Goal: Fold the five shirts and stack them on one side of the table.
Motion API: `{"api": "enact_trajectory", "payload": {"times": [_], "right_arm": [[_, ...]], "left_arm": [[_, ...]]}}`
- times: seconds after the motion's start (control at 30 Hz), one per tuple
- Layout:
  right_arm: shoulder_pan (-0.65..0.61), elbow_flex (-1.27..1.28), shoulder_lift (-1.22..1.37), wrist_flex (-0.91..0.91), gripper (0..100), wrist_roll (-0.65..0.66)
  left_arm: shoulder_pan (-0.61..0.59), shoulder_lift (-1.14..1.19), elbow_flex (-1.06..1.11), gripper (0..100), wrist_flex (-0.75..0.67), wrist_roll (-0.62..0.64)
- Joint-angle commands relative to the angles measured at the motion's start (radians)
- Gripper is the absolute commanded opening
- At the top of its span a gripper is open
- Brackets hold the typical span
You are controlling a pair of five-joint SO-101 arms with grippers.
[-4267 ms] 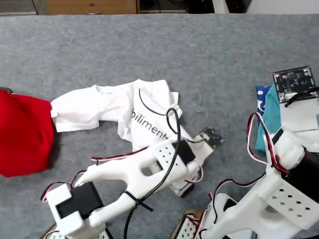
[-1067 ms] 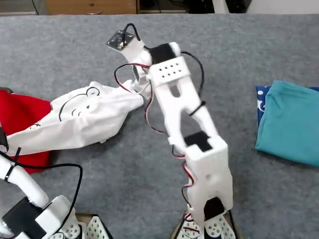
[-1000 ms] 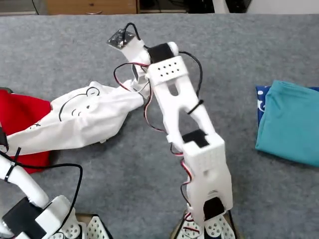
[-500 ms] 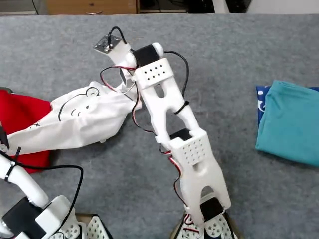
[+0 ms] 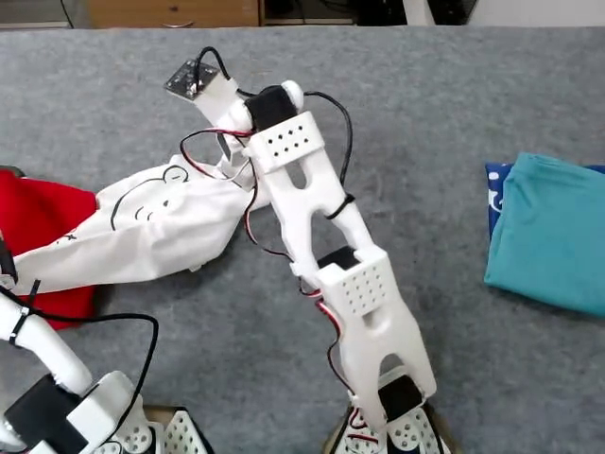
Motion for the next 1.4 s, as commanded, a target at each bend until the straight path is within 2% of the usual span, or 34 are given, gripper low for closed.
{"api": "enact_trajectory", "payload": {"times": [0.0, 0.3, 0.53, 0.77, 0.97, 1.2, 1.37], "right_arm": [[-0.015, -0.053, 0.013, 0.018, 16.0, -0.011], [-0.015, -0.054, 0.082, 0.015, 15.8, -0.011], [-0.013, -0.048, 0.084, 0.017, 0.1, -0.002], [0.007, -0.053, 0.071, 0.018, 0.2, -0.002], [0.012, -0.036, -0.045, 0.02, 0.2, -0.002], [0.013, 0.363, -0.309, 0.018, 0.2, 0.054], [0.013, 0.587, -0.398, 0.017, 0.2, 0.046]], "left_arm": [[-0.002, -0.025, -0.005, 2, -0.014, 0.011], [-0.002, -0.022, -0.005, 2, -0.014, 0.009], [-0.002, -0.021, -0.005, 2, -0.014, 0.009], [-0.002, -0.022, -0.005, 2, -0.014, 0.009], [-0.005, -0.028, -0.005, 2, -0.014, 0.008], [-0.005, -0.03, -0.005, 2, -0.014, 0.006], [-0.002, -0.03, -0.009, 2, -0.014, 0.006]]}}
